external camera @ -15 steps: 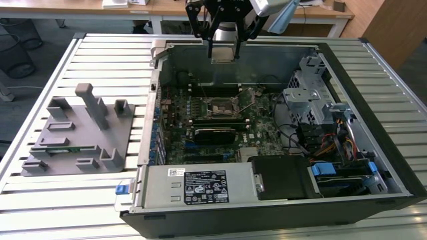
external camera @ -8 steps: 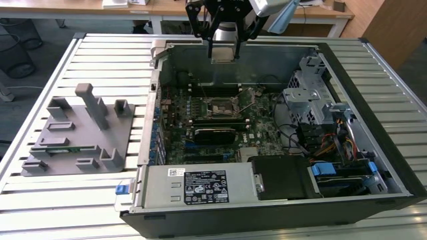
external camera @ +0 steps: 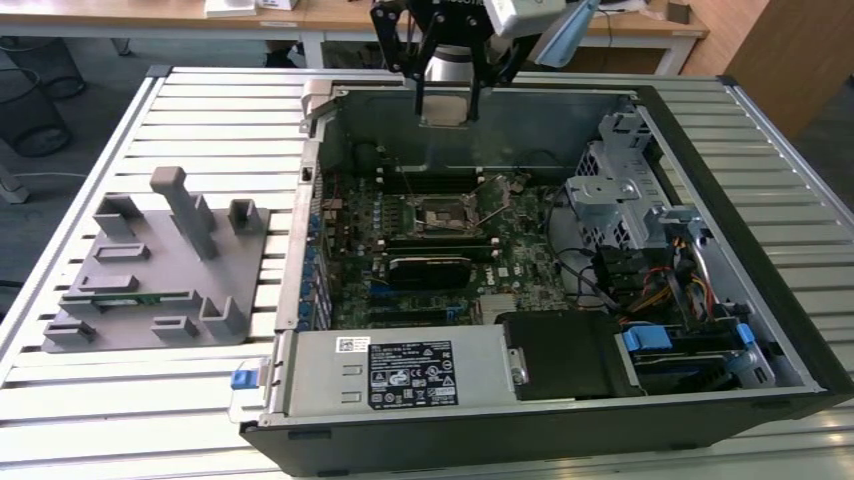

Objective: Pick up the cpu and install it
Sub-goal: 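Place the cpu into insertion slot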

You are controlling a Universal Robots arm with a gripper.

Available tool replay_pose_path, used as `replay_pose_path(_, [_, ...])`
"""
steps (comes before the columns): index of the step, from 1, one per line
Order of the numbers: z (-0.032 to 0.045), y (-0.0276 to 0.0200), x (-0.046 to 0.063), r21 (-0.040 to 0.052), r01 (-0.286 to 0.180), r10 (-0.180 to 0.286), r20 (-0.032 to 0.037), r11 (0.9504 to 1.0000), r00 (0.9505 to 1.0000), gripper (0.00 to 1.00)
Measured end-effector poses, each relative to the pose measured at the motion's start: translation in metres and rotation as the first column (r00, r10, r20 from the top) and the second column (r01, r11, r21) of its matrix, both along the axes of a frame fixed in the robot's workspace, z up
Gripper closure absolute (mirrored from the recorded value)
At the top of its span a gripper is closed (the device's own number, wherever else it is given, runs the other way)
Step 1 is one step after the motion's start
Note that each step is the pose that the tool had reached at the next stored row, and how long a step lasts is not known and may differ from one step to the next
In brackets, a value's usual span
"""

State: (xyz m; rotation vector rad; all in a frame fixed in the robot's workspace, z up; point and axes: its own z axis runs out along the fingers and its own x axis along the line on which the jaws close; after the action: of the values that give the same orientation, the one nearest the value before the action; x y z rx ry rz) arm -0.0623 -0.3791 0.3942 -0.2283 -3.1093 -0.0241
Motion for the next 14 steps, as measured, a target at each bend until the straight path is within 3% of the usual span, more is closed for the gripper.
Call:
replay_pose_path(3, [-0.0007, 0.0001, 0.0, -0.0001, 0.048, -0.048, 0.0, 0.9988, 0.9988, 0.46])
replay_pose_path(7, [-0.0017, 0.0003, 0.0, -0.0001, 0.112, -0.112, 0.0, 0.9937, 0.9937, 0.46])
replay_pose_path(11, [-0.0029, 0.0004, 0.0, 0.0, 0.175, -0.175, 0.0, 0.9846, 0.9846, 0.46])
replay_pose_path(14, [-0.0041, 0.0005, 0.0, 0.0, 0.222, -0.222, 0.0, 0.9751, 0.9751, 0.46])
